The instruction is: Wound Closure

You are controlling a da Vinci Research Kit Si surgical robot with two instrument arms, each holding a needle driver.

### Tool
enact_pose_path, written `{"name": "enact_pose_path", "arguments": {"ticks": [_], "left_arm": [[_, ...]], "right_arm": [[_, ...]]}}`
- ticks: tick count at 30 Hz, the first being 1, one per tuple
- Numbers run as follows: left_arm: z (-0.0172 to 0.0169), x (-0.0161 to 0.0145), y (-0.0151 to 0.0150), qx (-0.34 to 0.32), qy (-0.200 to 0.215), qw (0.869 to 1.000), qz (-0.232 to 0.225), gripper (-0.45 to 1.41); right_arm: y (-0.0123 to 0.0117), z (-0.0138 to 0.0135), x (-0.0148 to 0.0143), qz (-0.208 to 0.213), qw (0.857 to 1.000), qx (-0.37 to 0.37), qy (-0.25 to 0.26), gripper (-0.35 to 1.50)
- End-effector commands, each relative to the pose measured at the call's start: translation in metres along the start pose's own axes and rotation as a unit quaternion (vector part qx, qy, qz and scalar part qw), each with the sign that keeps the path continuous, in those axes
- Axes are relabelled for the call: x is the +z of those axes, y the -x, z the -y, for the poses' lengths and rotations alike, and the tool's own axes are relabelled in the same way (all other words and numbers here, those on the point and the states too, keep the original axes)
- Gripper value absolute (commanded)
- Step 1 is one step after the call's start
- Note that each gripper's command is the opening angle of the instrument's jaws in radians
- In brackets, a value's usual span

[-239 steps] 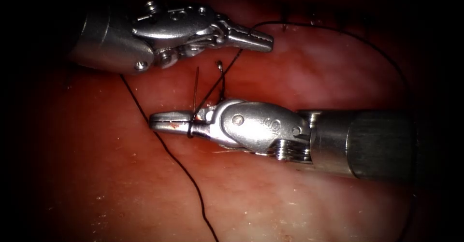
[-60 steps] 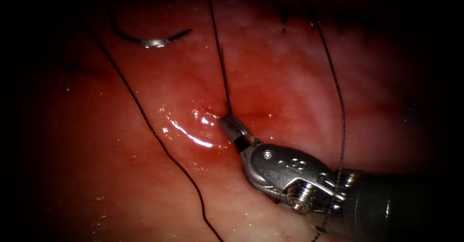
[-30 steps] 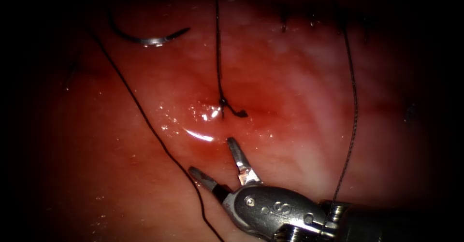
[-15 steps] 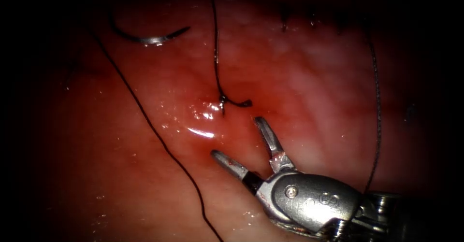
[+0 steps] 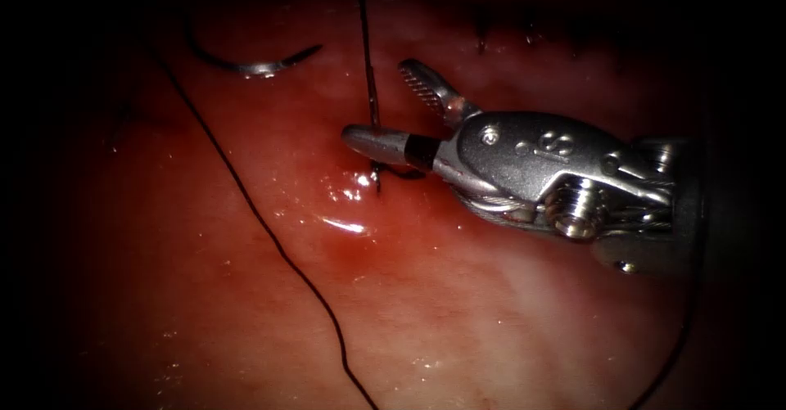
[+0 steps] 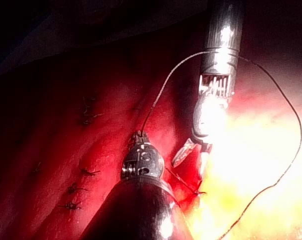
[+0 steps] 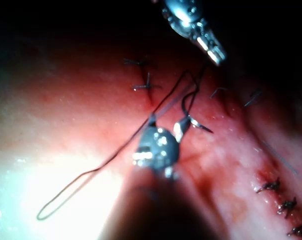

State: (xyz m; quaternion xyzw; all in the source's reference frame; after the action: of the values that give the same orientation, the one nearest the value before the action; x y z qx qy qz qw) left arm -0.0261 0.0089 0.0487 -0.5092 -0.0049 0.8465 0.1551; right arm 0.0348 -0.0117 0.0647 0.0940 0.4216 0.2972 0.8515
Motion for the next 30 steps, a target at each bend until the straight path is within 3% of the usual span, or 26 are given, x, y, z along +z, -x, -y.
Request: {"name": "enact_pose_path", "arguments": {"ticks": [1, 6, 19, 24, 30], "left_arm": [[0.0001, 0.0008, 0.0, 0.001, -0.001, 1.0, -0.001, -0.45], [0.0001, 0.0008, 0.0, 0.007, -0.001, 1.0, -0.001, -0.45], [0.0002, 0.0013, -0.0001, 0.006, 0.002, 1.0, -0.005, -0.45], [0.0, 0.0015, 0.0, 0.007, 0.003, 1.0, -0.006, -0.45], [-0.0002, 0.0012, 0.0, 0.008, 0.004, 1.0, -0.007, -0.45]], "right_arm": [[0.0001, -0.0008, 0.002, 0.009, 1.0, 0.0, -0.008, 1.46], [0.0021, -0.0019, 0.0044, 0.049, 0.999, -0.006, -0.022, 1.46], [0.0053, -0.0012, 0.0082, 0.043, 0.998, 0.013, -0.041, 1.46], [0.0057, -0.0006, 0.0096, 0.043, 0.998, 0.02, -0.052, 1.4], [0.0056, -0.002, 0.0098, 0.032, 0.997, 0.031, -0.057, 1.3]]}}
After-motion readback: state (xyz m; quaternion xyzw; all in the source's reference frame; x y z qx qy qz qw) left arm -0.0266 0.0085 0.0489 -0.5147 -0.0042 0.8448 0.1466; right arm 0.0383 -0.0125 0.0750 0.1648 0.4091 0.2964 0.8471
